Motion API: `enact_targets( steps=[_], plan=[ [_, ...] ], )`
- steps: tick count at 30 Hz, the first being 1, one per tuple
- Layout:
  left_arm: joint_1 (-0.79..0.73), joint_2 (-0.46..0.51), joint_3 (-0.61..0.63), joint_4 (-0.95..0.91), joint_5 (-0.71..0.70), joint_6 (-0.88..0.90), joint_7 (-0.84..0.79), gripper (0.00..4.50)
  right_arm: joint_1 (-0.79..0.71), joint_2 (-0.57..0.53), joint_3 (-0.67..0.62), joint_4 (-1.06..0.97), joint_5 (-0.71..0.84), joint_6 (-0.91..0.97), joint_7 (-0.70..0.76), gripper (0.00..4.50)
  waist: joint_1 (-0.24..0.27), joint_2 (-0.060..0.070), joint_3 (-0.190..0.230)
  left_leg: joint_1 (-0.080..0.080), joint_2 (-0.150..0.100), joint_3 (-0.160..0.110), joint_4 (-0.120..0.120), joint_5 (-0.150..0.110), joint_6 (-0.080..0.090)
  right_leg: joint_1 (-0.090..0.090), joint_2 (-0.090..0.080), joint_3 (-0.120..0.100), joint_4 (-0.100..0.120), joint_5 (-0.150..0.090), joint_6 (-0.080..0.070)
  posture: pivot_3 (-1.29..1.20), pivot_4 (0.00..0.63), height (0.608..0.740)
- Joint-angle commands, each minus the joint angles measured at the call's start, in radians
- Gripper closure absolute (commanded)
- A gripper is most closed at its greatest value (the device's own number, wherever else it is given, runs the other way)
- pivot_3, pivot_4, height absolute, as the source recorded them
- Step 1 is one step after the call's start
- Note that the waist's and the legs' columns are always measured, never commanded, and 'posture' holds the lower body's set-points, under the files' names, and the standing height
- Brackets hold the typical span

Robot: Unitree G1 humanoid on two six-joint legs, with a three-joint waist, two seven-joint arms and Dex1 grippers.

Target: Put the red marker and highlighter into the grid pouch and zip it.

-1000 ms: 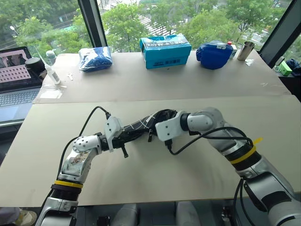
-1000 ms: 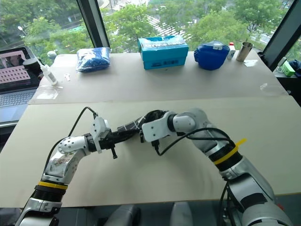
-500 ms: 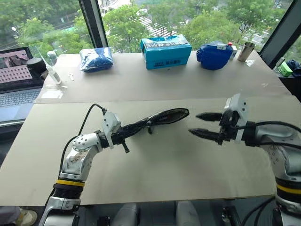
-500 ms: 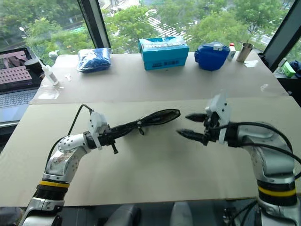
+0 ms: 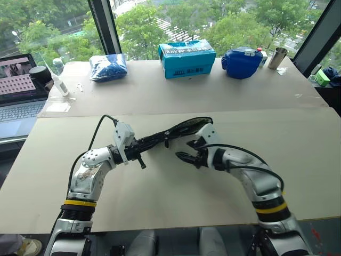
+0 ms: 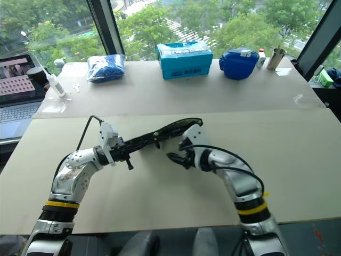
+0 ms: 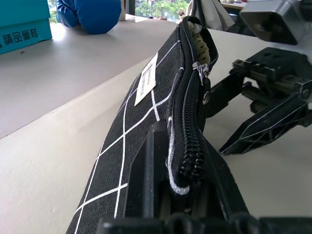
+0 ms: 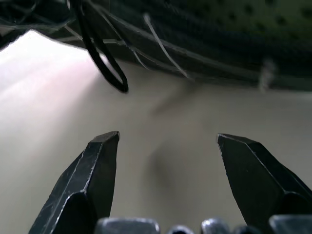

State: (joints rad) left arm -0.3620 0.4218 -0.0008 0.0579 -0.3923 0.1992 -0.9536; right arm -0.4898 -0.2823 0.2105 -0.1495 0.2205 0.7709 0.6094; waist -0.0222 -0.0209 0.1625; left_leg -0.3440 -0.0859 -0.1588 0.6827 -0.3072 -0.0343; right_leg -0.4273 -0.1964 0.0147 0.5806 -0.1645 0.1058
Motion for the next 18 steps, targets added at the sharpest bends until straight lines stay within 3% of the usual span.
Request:
enact_targets(
  steps=[1, 9, 12, 18],
  plan=[
    [-0.002, 0.001, 0.002, -0.031, -0.007, -0.005, 0.002, 4.50, -0.047, 0.048, 0.021, 0.003, 0.013, 0.001, -0.015, 0.95, 0.001, 0.000, 0.000, 0.000, 0.000, 0.000, 0.000, 0.000, 0.000, 0.000, 0.000, 0.000, 0.000, 0.000, 0.000, 0.00, 0.150, 0.740],
    [0.012, -0.003, -0.001, -0.045, -0.008, -0.001, 0.011, 4.50, -0.064, 0.090, 0.009, -0.012, 0.056, 0.063, -0.011, 0.95, -0.007, 0.000, 0.000, -0.001, 0.000, -0.001, 0.000, 0.000, 0.000, -0.001, 0.000, 0.000, 0.000, 0.000, 0.000, 0.00, 0.150, 0.740],
    [0.015, -0.005, -0.003, -0.046, -0.007, -0.002, 0.013, 4.50, -0.070, 0.093, 0.006, -0.014, 0.065, 0.066, -0.014, 1.62, -0.012, 0.000, 0.000, -0.001, 0.000, -0.001, 0.000, 0.000, 0.000, -0.001, 0.000, 0.000, 0.001, 0.000, 0.000, 0.00, 0.150, 0.740],
    [0.015, -0.009, -0.005, -0.037, -0.004, -0.008, 0.014, 4.50, -0.083, 0.116, -0.008, -0.014, 0.079, 0.070, -0.018, 3.65, -0.020, 0.000, 0.000, -0.001, 0.000, -0.001, -0.001, 0.000, 0.000, -0.001, 0.000, 0.000, 0.001, 0.000, 0.000, 0.00, 0.150, 0.740]
  ],
)
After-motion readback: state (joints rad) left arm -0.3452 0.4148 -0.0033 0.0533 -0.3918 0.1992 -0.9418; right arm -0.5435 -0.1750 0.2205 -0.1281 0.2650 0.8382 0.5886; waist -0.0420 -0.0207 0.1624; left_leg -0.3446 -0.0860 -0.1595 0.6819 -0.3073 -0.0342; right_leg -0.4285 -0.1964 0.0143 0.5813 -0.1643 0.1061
